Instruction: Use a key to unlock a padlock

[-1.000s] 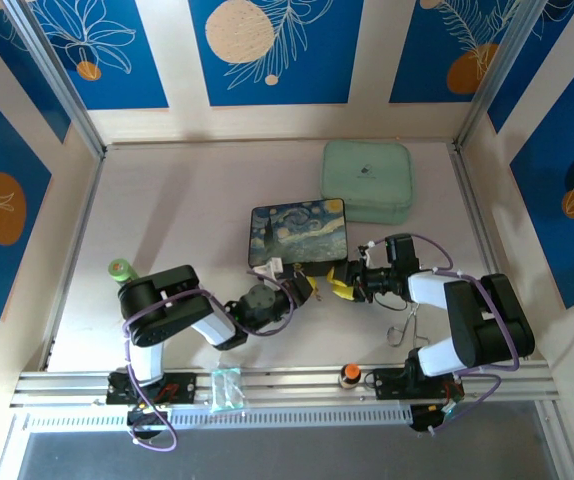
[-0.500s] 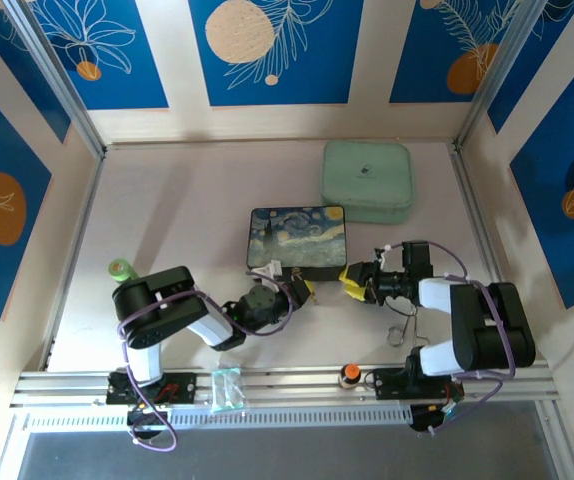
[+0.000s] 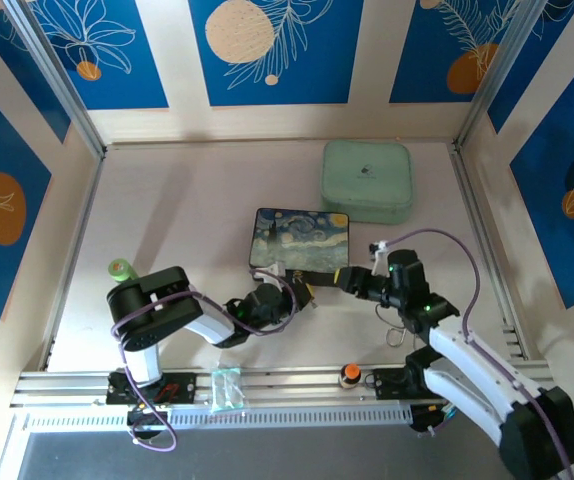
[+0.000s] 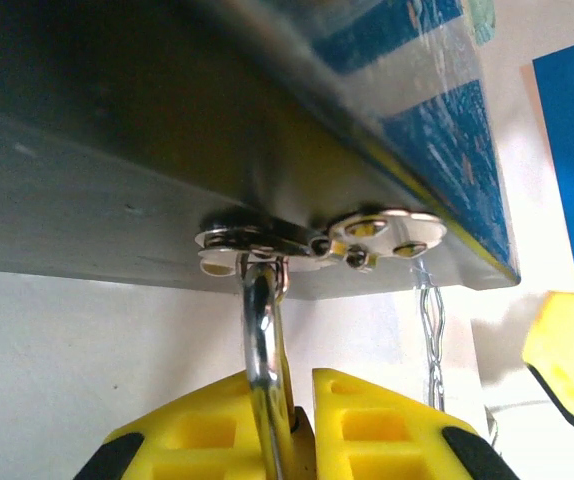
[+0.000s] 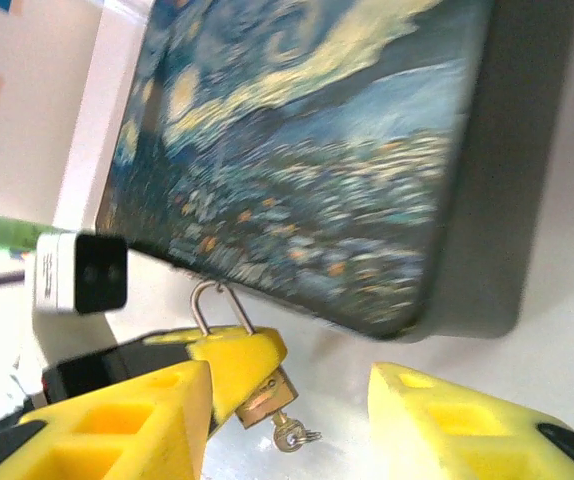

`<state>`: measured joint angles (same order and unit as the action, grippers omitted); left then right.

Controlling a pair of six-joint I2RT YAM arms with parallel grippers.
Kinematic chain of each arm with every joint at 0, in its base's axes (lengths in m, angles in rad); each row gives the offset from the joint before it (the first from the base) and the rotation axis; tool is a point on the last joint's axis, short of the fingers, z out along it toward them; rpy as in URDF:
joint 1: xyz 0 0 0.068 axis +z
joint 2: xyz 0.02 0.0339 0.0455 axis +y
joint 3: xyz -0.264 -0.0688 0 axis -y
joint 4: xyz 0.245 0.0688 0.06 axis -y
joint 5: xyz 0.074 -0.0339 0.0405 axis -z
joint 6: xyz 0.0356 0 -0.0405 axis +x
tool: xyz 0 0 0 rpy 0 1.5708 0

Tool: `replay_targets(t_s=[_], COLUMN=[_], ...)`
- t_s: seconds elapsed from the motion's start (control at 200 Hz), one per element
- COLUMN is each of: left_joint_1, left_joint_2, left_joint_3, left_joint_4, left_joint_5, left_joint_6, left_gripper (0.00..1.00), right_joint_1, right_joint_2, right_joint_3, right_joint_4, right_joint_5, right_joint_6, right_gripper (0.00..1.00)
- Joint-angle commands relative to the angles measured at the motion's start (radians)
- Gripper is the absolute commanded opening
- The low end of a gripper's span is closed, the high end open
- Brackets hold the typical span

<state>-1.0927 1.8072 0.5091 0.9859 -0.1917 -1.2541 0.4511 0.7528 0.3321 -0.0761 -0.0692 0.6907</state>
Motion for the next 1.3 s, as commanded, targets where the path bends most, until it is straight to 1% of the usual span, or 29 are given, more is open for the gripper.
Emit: replay_targets(t_s=[0.0,0.065,0.125,0.2,0.325,0.415,0.49,0.59,0.755,0.89,0.991,1.021,1.101,1.176,1.206,1.296], left_joint_1=[-0.012,-0.013,-0.012,-0.012,-0.012,-0.012,-0.012,-0.011,-0.01,-0.01,-0.01,-0.01,-0.01,-0.01,-0.01,-0.01], left_joint_2=[-0.033,-0.04,-0.046,-0.052,-0.059,-0.072,-0.098,-0.125,-0.106,-0.087,-0.093,-0.095,-0.098,-0.09,-0.086,-0.075], left_joint_3=[0.016,0.014,0.015,0.017,0.017,0.01,0.014,0.015,0.023,0.025,0.026,0.026,0.021,0.015,0.014,0.017], left_joint_4=[-0.07,-0.063,-0.058,-0.056,-0.061,-0.059,-0.096,-0.133,-0.099,-0.067,-0.077,-0.081,-0.078,-0.056,-0.048,-0.04], left_joint_5=[0.02,0.024,0.031,0.039,0.046,0.045,0.045,0.04,0.062,0.069,0.069,0.068,0.069,0.073,0.075,0.085], left_joint_6=[-0.015,-0.014,-0.017,-0.022,-0.025,-0.032,-0.023,-0.013,-0.032,-0.048,-0.045,-0.044,-0.047,-0.058,-0.061,-0.07], left_gripper=[0.0,0.0,0.0,0.0,0.0,0.0,0.0,0.0,0.0,0.0,0.0,0.0,0.0,0.0,0.0,0.0], right_joint_1=[0.159,0.251,0.339,0.434,0.516,0.558,0.591,0.607,0.615,0.622,0.627,0.631,0.634,0.634,0.634,0.629], right_joint_2=[-0.051,-0.058,-0.041,0.004,0.122,0.201,0.25,0.283,0.33,0.38,0.411,0.417,0.42,0.425,0.429,0.444], right_joint_3=[-0.037,-0.067,-0.089,-0.108,-0.071,-0.061,-0.05,-0.061,-0.069,-0.06,-0.052,-0.05,-0.054,-0.071,-0.073,-0.07], right_joint_4=[-0.014,0.051,0.099,0.166,0.184,0.227,0.236,0.283,0.352,0.377,0.372,0.365,0.372,0.428,0.449,0.492], right_joint_5=[0.3,0.314,0.369,0.419,0.483,0.499,0.529,0.551,0.549,0.524,0.539,0.56,0.624,0.627,0.627,0.607], right_joint_6=[-0.137,-0.208,-0.258,-0.32,-0.367,-0.413,-0.431,-0.443,-0.476,-0.514,-0.52,-0.512,-0.485,-0.494,-0.498,-0.508], right_gripper=[0.42,0.39,0.36,0.35,0.34,0.31,0.28,0.27,0.26,0.27,0.27,0.27,0.22,0.19,0.17,0.13])
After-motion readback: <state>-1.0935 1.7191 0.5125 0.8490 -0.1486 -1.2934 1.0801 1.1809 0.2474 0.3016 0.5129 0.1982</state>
